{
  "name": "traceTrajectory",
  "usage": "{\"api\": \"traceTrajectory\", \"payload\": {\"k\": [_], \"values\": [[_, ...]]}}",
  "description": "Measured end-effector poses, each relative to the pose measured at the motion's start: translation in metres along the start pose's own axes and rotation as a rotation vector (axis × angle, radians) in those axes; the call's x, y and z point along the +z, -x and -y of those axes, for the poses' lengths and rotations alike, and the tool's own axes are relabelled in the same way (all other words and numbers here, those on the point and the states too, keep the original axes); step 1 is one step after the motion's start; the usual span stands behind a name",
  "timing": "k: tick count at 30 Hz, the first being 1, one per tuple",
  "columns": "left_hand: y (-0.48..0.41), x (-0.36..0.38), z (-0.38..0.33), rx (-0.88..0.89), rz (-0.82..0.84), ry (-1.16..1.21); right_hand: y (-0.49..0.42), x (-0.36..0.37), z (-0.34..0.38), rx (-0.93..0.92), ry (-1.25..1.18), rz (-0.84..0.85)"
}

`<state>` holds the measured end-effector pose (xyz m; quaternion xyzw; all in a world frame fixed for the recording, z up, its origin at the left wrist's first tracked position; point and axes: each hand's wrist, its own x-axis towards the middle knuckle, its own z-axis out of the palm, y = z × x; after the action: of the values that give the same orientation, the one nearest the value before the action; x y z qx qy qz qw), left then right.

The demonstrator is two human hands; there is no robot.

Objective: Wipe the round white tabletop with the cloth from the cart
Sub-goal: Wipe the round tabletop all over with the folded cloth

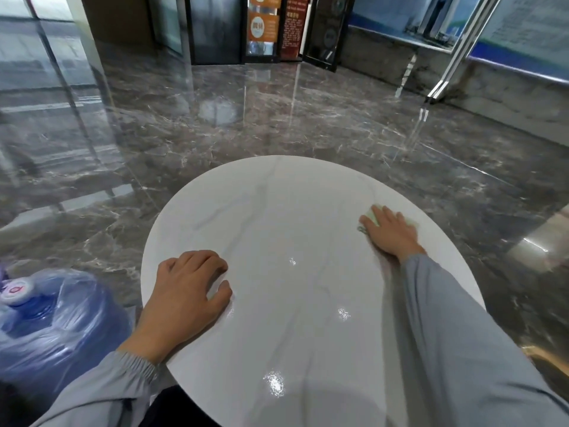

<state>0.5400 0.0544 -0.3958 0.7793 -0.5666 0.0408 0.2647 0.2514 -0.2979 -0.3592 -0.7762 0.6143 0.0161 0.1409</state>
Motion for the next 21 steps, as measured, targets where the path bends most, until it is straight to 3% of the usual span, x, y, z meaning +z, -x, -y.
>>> {"api": "traceTrajectory", "payload": {"k": [3, 6, 13, 16, 18, 21], "values": [[0.000, 0.001, 0.002, 0.006, 0.001, 0.003, 0.002, -0.001, -0.016, 0.080, -0.021, 0.023], [0.000, 0.001, 0.000, 0.007, 0.003, -0.012, 0.001, 0.009, 0.026, 0.011, -0.007, 0.007], [0.000, 0.001, 0.002, 0.000, 0.011, -0.001, 0.060, 0.074, 0.238, -0.659, 0.131, 0.116], [0.000, 0.000, 0.004, 0.009, 0.019, -0.009, 0.082, 0.085, 0.279, -0.837, 0.143, 0.168], [0.000, 0.000, 0.004, 0.005, 0.021, -0.008, 0.077, 0.080, 0.274, -0.837, 0.115, 0.153], [0.001, -0.001, 0.003, -0.003, -0.003, 0.018, 0.049, 0.064, 0.229, -0.644, 0.053, 0.074]]}}
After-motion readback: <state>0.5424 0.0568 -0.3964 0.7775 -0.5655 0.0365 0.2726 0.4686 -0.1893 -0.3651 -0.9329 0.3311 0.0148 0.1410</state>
